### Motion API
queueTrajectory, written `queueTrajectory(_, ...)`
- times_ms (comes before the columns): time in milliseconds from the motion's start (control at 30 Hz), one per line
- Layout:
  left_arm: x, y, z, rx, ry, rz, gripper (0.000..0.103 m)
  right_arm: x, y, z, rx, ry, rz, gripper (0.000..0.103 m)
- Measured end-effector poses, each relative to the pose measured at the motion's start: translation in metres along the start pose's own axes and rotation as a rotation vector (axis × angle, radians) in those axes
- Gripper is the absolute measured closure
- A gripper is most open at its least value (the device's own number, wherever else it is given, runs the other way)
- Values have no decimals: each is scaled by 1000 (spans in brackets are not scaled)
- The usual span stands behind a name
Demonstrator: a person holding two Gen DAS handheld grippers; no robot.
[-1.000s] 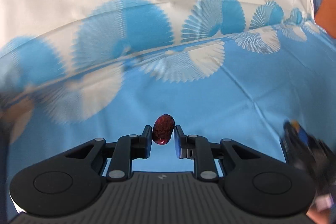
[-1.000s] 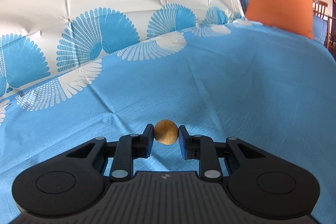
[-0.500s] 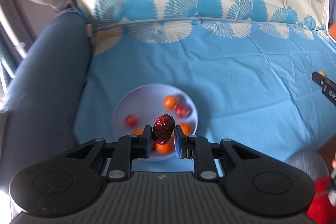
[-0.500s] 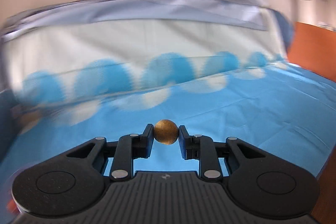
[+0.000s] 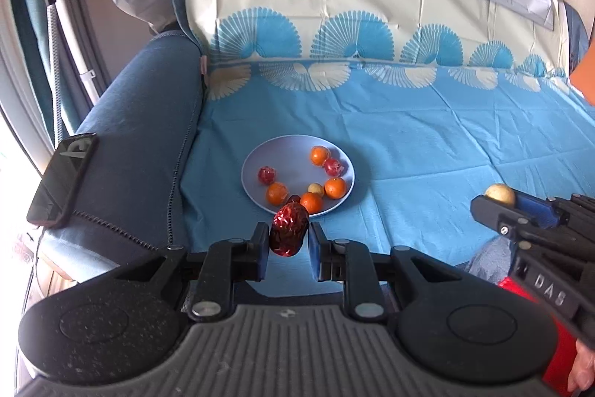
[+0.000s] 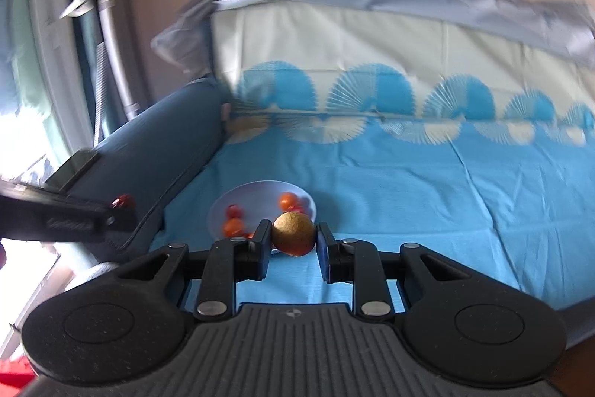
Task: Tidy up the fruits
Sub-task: 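Carry the yellow fruit and the date toward the blue plate with both tools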
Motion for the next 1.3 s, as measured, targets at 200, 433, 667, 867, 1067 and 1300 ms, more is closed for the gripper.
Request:
queueTrajectory(200,14,8,7,31,-17,-15,79,20,15,-1,47,-30,2,77)
queueTrajectory(433,15,17,11,57,-9,-10,79,21,25,0,88,-26,-1,77)
queueTrajectory(667,6,21,13,67,11,0,79,16,28,0,96,-14,10,77)
queueTrajectory(867,0,20,15,70,24,12,79,12,25,1,94,-1,15,77)
queueTrajectory(1067,-5,23,15,77,27,12,79,6,25,3,92,12,18,77)
queueTrajectory(1300,-24,38,10,101,48,0,79,-14,26,3,105,49,15,77)
Point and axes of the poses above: each gripper's, at about its wrist camera, not at the fingertips, and x roughly against the way its jaws point, y to its left, z to its underside, the point moved 5 cm from there along -x, roughly the way its jaws point, and after that the axes turned 6 degrees about -x, right-handed, at the moved point
